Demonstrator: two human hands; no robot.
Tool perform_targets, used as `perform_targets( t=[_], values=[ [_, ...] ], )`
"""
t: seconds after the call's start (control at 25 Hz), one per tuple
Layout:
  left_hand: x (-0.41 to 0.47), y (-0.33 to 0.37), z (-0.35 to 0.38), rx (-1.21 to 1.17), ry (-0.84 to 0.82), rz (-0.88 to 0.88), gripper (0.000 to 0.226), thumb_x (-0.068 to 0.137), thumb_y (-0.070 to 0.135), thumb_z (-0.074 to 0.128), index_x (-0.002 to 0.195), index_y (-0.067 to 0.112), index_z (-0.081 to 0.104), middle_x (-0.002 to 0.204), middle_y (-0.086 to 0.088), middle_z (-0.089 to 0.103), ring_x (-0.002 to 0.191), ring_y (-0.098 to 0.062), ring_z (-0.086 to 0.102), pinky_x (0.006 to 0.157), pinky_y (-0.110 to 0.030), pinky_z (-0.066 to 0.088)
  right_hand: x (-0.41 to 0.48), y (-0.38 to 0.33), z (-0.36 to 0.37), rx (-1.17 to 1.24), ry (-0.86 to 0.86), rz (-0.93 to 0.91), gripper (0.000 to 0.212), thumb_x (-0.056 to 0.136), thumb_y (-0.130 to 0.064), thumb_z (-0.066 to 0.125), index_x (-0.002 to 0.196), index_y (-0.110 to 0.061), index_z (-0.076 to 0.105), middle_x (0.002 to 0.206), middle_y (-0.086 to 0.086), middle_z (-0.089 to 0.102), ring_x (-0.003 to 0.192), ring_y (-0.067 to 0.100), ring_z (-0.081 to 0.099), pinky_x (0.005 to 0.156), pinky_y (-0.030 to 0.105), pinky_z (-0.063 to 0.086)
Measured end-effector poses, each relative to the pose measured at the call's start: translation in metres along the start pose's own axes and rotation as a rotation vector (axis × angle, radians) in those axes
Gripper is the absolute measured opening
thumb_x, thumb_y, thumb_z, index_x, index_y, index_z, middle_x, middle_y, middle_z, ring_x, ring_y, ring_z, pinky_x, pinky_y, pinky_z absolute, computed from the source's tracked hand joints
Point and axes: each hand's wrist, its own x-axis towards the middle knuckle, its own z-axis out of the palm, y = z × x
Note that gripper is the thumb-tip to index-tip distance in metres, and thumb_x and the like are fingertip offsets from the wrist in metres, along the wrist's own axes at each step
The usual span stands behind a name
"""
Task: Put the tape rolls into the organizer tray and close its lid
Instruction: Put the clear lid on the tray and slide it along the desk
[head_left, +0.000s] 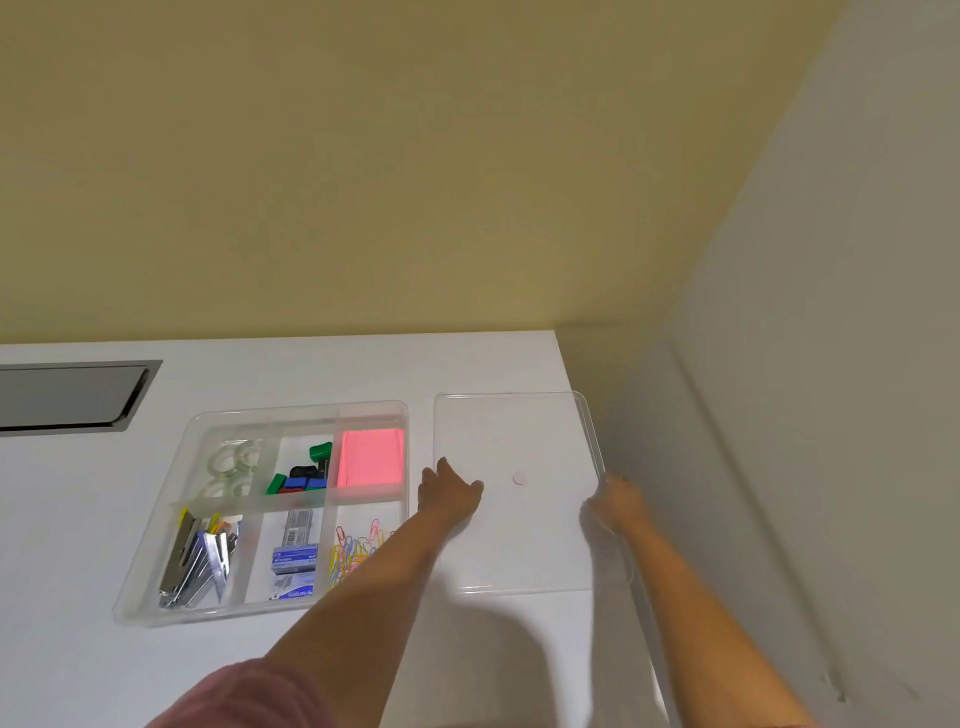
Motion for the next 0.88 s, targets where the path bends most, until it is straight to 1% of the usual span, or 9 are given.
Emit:
perform_targets(
  t=[0.16,0.28,0.36,0.44,0.52,0.6,0.72,0.76,0.88],
  values=[
    [0.001,0.004,-0.003,-0.004,0.027,-0.052,0.063,0.093,0.031,0.051,0.145,0.006,0.025,0.145,-0.017,0.034,0.135,-0.035,0.035,0.11,-0.038,0.033,0.007,0.001,0.002,0.039,-0.012,-0.037,0.049,0.092,-0.012,0.056,0.137,-0.002,0.04,0.141,0.021,0.046,0.129,0.035,0.047,0.105,0.039,0.041],
    [0.004,0.013,-0.016,-0.202,0.011,-0.096,0.058,0.095,0.027,0.048,0.147,0.012,0.027,0.146,-0.018,0.034,0.133,-0.035,0.04,0.111,-0.039,0.037,0.013,0.007,-0.007,0.044,0.011,-0.053,0.043,0.093,-0.012,0.054,0.134,-0.003,0.044,0.135,0.024,0.05,0.124,0.037,0.051,0.101,0.038,0.044],
    [0.003,0.026,-0.027,-0.49,0.022,-0.077,0.055,0.096,0.018,0.045,0.148,0.019,0.027,0.131,-0.018,0.05,0.108,-0.035,0.058,0.102,-0.043,0.046,0.017,0.011,-0.017,0.123,0.012,-0.072,0.036,0.095,-0.013,0.051,0.128,-0.002,0.051,0.131,0.022,0.057,0.12,0.036,0.055,0.1,0.039,0.046],
    [-0.005,0.044,-0.04,-0.742,-0.021,-0.051,0.054,0.096,0.012,0.037,0.147,0.027,0.027,0.098,-0.014,0.063,0.073,-0.03,0.063,0.085,-0.047,0.056,0.017,0.011,-0.029,0.226,-0.002,-0.084,0.036,0.097,-0.016,0.049,0.13,-0.001,0.053,0.134,0.02,0.058,0.122,0.033,0.055,0.104,0.039,0.044],
    [-0.01,0.065,-0.057,-0.82,-0.017,0.041,0.059,0.093,0.003,0.03,0.147,0.028,0.026,0.085,-0.011,0.065,0.06,-0.028,0.065,0.067,-0.043,0.062,0.012,0.004,-0.041,0.341,-0.002,-0.115,0.039,0.1,-0.019,0.048,0.135,-0.004,0.05,0.141,0.017,0.053,0.129,0.03,0.05,0.11,0.038,0.038],
    [-0.013,0.083,-0.076,-0.89,0.018,0.086,0.073,0.087,-0.007,0.025,0.149,0.03,0.021,0.098,-0.017,0.067,0.048,-0.025,0.067,0.049,-0.031,0.061,0.001,-0.011,-0.057,0.468,0.033,-0.2,0.036,0.101,-0.023,0.048,0.131,-0.006,0.054,0.14,0.014,0.055,0.129,0.027,0.051,0.108,0.034,0.037],
    [-0.017,0.099,-0.103,-1.013,0.056,0.089,0.075,0.086,-0.01,0.021,0.15,0.028,0.02,0.117,-0.024,0.062,0.039,-0.024,0.066,0.04,-0.026,0.056,-0.023,-0.046,-0.093,0.593,0.068,-0.418,0.035,0.101,-0.034,0.045,0.126,-0.015,0.06,0.134,0.004,0.059,0.125,0.016,0.052,0.103,0.026,0.036],
    [-0.02,0.102,-0.111,-1.06,0.059,0.097,0.072,0.088,-0.009,0.021,0.15,0.026,0.019,0.12,-0.025,0.06,0.045,-0.027,0.067,0.04,-0.027,0.056,-0.033,-0.059,-0.106,0.612,0.042,-0.511,0.036,0.1,-0.038,0.044,0.125,-0.02,0.061,0.132,-0.002,0.06,0.123,0.012,0.052,0.102,0.023,0.035],
    [-0.022,0.105,-0.136,-1.101,0.105,0.128,0.062,0.093,-0.007,0.023,0.151,0.014,0.017,0.142,-0.022,0.045,0.08,-0.032,0.064,0.058,-0.034,0.057,-0.063,-0.097,-0.135,0.526,-0.043,-0.741,0.028,0.092,-0.042,0.054,0.118,-0.038,0.06,0.122,-0.015,0.061,0.118,0.008,0.056,0.097,0.019,0.04]
  ],
)
